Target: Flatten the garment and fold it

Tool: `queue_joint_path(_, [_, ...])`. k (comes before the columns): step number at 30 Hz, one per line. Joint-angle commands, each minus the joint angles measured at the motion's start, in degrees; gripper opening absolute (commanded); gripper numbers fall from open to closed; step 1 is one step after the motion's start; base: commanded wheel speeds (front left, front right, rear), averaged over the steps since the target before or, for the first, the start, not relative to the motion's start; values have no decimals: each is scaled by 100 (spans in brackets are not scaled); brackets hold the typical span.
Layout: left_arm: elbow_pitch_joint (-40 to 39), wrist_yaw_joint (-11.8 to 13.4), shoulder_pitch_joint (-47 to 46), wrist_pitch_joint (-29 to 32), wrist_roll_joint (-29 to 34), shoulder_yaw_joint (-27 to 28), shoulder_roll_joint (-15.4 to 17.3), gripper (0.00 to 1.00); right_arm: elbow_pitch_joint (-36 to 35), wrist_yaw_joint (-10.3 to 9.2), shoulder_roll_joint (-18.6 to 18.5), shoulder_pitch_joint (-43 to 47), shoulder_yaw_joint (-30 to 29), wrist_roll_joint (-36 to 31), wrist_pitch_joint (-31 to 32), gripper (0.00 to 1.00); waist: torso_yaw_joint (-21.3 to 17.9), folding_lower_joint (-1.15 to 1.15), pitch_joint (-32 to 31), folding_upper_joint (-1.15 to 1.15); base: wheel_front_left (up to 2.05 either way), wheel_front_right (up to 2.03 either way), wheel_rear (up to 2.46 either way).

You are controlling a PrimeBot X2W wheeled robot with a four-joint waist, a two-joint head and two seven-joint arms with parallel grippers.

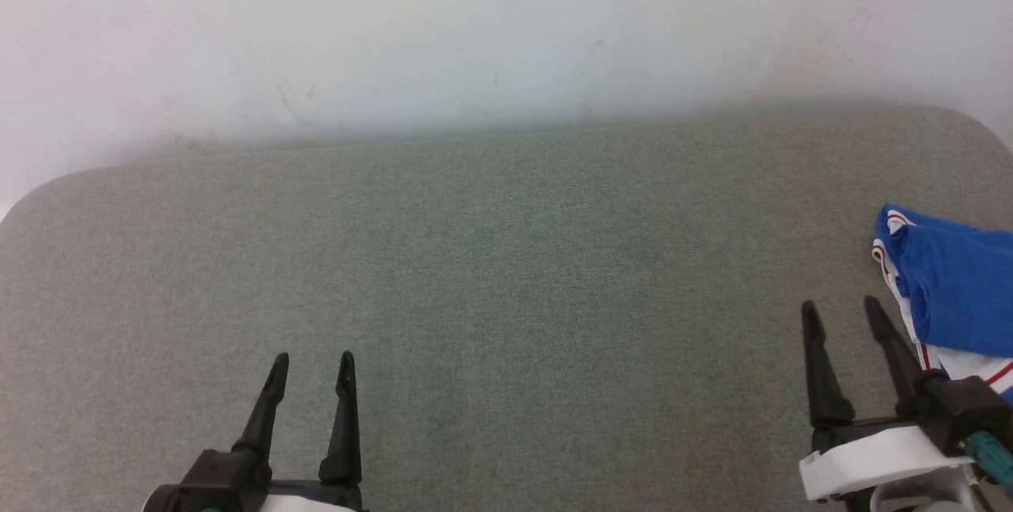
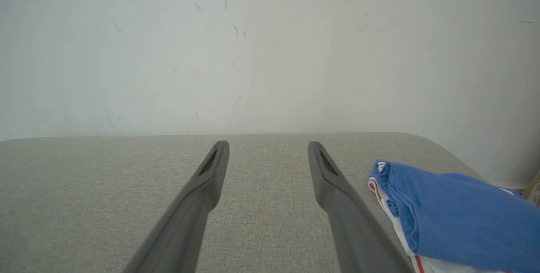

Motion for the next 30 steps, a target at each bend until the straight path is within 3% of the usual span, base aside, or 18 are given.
queue_joint_path(1, [45,-71,21,-27,67,44,-36,100,62,-12,18,-34,58,18,-42,100,-6,0,-14,0,0,0,0])
queue_joint_path(12, [247,-388,-135,-27,243,260,-213,100,174,-12,19,-133,157,57,-49,100,-52,0,-29,0,0,0,0])
queue_joint_path(13, [238,-368,-64,1,217,242,-207,0,178,0,1,-45,145,19,-20,0,-51,0,-31,0,0,0,0])
queue_joint_path(30, [269,-435,-148,160,367,324,-270,0,112,-1,0,-54,165,-31,136,0,9,0,-41,0,0,0,0])
